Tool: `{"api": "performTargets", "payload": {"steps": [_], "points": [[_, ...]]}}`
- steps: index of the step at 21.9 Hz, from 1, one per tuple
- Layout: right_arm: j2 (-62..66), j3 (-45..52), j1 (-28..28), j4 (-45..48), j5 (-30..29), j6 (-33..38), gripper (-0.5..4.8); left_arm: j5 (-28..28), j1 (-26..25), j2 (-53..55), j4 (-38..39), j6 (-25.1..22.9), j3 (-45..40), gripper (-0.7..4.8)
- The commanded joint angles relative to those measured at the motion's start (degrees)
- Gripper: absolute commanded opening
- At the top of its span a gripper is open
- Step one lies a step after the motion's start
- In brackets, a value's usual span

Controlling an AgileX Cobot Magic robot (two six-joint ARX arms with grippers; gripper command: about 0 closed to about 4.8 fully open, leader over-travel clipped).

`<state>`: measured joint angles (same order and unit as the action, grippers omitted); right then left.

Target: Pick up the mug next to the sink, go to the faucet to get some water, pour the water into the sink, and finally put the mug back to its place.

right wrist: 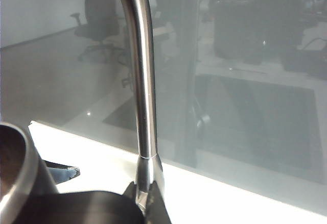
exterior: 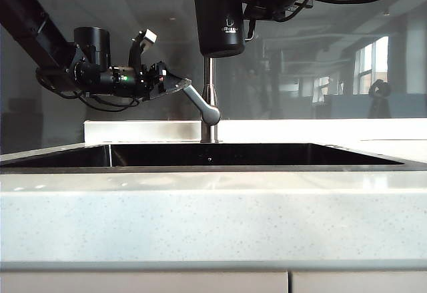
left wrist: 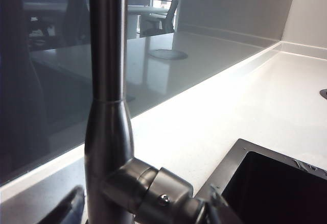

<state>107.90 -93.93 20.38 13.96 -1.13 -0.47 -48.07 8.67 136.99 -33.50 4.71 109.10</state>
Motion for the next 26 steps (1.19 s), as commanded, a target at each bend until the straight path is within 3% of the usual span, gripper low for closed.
{"api": "performTargets", "payload": {"steps": [1, 18, 23, 26], "points": [[-1.0, -0.6, 0.1, 2.7, -0.1, 0.5, -0.02, 2.0, 0.1, -0.4, 0.5, -0.5, 0.2, 3.0], [-1.0, -0.6, 0.1, 3.0, -0.1, 0.5, -0.01, 2.2, 0.1, -0.4, 1.9, -3.0, 0.2, 3.0], [-1.0, -0.6, 0.1, 3.0, -0.1, 0.5, -0.01, 6.9, 0.1, -0.4, 2.8, -6.2, 0.2, 3.0], [-1.0, -0.6, 0.1, 3.0, -0.1, 0.5, -0.02, 12.5, 0.1, -0.4, 2.8, -6.4, 0.2, 3.0]]}}
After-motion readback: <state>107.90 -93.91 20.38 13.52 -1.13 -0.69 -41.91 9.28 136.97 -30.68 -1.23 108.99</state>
